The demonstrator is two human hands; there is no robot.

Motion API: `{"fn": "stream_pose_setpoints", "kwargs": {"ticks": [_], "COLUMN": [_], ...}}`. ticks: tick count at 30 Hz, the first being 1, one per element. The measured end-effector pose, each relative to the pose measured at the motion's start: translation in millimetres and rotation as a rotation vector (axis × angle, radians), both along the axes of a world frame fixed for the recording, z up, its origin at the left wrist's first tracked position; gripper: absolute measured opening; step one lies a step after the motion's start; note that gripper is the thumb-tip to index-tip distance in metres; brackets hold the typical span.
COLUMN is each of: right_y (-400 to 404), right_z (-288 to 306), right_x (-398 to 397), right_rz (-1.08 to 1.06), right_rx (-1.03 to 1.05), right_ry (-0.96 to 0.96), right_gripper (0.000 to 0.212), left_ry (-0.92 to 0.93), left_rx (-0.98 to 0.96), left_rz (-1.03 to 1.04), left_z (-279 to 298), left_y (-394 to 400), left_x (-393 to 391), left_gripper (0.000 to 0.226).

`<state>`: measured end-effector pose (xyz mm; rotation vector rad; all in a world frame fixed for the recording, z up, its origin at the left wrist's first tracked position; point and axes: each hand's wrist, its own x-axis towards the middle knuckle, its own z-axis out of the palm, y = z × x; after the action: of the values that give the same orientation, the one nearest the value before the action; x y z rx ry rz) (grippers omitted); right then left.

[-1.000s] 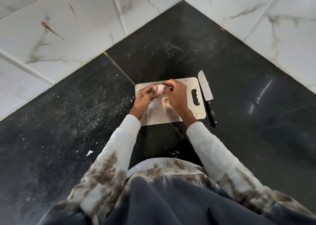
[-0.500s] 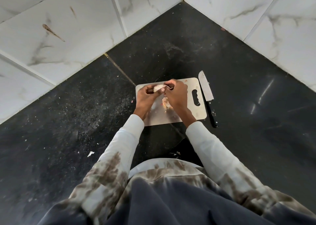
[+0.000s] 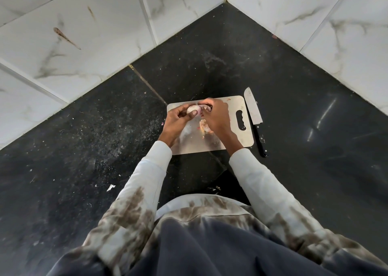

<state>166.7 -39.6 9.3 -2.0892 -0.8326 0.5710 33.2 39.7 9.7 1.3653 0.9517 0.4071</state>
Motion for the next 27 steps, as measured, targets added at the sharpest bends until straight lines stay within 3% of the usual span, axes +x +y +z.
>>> {"fn": "stream_pose_setpoints", "kwargs": {"ticks": [6, 11, 19, 27], "right_y": [0, -1, -2, -1], "right_z": [1, 6, 10, 14], "right_x": [0, -5, -1, -2], "right_rz": [-0.061, -0.14, -0.072, -0.04], "right_rx": [0.024, 0.057, 0.027, 0.025], "right_ry": [0.027, 0.019, 0.057, 0.039], "right_gripper": [0.02, 0.018, 0.025, 0.027], "left_ry": [-0.044, 0.035, 0.029, -0.097], "left_rx": [-0.085, -0.047, -0.058, -0.127], "left_rz": [0.015, 0.146, 0.176, 0.127], "left_z": [-3, -4, -9, -9], "left_y": [-1, -8, -3, -1], "left_x": [2, 14, 8, -1], "left_gripper": [0.039, 0.054, 0.044, 0.034]}}
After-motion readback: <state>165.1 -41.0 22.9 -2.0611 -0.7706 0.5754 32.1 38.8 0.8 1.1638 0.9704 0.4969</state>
